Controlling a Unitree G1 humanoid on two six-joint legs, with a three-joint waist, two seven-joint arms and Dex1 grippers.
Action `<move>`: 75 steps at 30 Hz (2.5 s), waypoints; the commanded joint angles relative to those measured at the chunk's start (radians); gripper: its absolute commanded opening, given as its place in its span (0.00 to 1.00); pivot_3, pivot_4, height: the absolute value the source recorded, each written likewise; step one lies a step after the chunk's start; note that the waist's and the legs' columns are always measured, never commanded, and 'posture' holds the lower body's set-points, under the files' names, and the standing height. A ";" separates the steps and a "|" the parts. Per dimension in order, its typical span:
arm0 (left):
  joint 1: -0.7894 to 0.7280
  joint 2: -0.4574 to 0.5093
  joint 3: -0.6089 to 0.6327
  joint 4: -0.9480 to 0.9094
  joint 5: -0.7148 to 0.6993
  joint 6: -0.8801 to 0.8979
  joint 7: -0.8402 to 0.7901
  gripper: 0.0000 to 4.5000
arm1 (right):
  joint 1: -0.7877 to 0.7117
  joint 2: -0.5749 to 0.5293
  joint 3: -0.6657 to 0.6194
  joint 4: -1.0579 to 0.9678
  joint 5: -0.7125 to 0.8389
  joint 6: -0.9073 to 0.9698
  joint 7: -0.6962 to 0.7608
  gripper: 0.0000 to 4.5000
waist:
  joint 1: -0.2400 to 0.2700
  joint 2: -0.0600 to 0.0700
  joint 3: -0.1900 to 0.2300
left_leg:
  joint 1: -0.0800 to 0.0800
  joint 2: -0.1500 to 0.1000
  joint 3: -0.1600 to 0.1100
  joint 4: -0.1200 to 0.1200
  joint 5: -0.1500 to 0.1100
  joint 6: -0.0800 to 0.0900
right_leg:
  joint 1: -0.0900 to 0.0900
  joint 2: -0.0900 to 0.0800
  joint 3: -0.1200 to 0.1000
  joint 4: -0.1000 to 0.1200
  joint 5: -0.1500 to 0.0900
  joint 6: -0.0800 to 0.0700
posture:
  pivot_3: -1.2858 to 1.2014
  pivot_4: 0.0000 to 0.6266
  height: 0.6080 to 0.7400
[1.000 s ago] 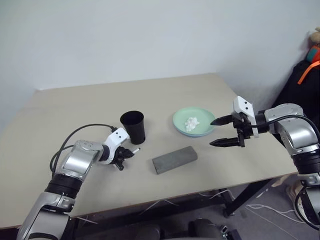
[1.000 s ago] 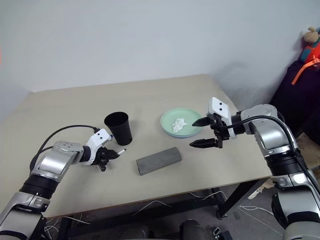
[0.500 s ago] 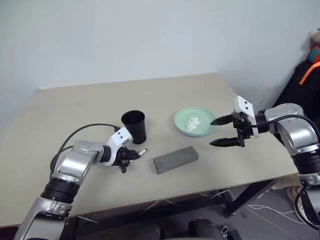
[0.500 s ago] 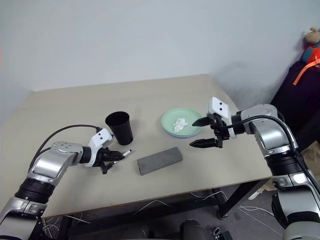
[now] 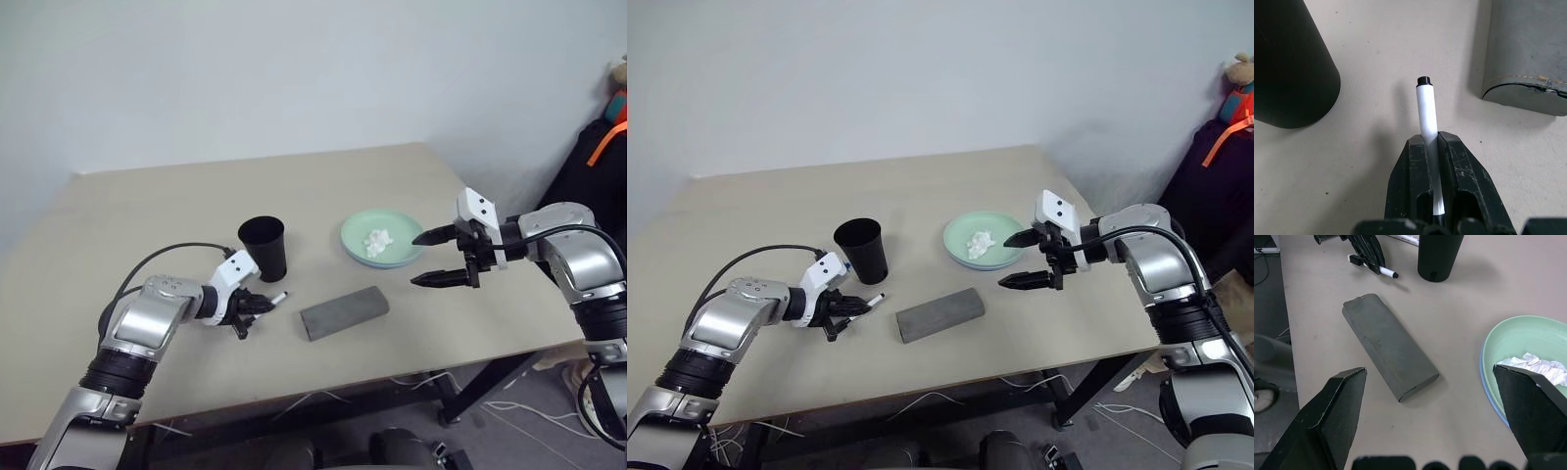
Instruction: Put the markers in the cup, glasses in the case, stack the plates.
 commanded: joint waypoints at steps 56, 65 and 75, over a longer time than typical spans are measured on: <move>-0.266 -0.275 0.326 0.337 -0.168 -0.368 0.315 0.01 | -0.037 0.012 -0.037 -0.022 0.020 -0.008 -0.013 1.00 | 0.002 -0.001 0.000 | -0.001 -0.002 -0.001 0.003 -0.001 0.000 | 0.002 0.001 0.002 0.000 0.002 0.002 | 0.52 0.00 0.90; -0.259 -0.283 0.324 0.334 -0.168 -0.367 0.307 0.01 | -0.038 0.009 -0.037 -0.022 0.021 -0.006 -0.015 1.00 | 0.002 -0.001 0.000 | -0.001 -0.002 -0.001 0.003 -0.001 0.000 | 0.002 0.001 0.002 0.000 0.002 0.002 | 0.52 0.00 0.90; -0.252 -0.277 0.327 0.323 -0.177 -0.349 0.287 0.40 | -0.041 0.009 -0.037 -0.018 0.020 -0.006 -0.016 1.00 | 0.002 -0.001 0.000 | -0.001 -0.002 -0.001 0.003 -0.001 0.000 | 0.002 0.001 0.002 0.000 0.002 0.002 | 0.52 0.00 0.90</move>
